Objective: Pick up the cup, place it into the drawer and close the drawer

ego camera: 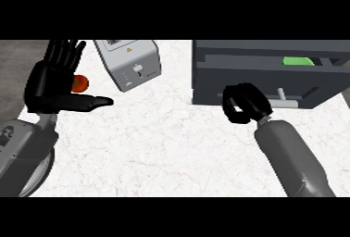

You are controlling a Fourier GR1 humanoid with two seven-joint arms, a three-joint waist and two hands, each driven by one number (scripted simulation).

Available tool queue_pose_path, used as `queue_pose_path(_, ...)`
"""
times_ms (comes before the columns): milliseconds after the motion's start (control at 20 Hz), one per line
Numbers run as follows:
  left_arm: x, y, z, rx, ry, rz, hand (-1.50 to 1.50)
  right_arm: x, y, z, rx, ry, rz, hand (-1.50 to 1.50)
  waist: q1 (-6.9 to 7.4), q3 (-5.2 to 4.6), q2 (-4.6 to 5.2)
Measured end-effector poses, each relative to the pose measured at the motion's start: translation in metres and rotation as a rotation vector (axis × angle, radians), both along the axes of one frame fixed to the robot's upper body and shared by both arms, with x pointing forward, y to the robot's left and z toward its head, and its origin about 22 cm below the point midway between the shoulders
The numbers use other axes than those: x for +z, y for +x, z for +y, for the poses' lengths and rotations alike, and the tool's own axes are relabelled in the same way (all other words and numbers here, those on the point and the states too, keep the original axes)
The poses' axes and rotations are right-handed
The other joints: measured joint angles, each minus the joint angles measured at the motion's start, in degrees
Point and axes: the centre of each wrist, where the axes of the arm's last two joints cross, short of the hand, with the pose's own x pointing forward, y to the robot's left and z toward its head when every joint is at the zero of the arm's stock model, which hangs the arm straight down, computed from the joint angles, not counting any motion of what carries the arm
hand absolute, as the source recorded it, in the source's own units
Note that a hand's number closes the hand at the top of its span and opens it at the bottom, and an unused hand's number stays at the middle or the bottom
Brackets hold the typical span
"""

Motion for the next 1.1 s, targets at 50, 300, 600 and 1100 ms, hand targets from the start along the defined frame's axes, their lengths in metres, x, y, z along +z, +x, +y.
queue_pose_path(50,0.002,-0.001,0.005,0.001,0.0,-0.002,-1.5,0.0,0.007,-0.001,0.0,0.005,0.004,1.5,0.09,-0.01,0.0)
queue_pose_path(300,0.0,-0.011,0.017,-0.013,-0.002,-0.002,-1.5,0.005,0.033,-0.013,-0.011,0.012,0.039,1.5,1.22,-0.02,0.24)
queue_pose_path(600,-0.004,-0.012,0.018,-0.044,-0.017,0.0,-1.5,0.007,0.045,-0.022,-0.008,0.06,0.122,1.5,2.01,0.03,0.55)
queue_pose_path(1100,-0.009,-0.011,0.013,-0.095,-0.029,0.001,-1.5,0.008,0.048,-0.039,0.062,0.14,0.176,1.5,2.96,-0.08,0.67)
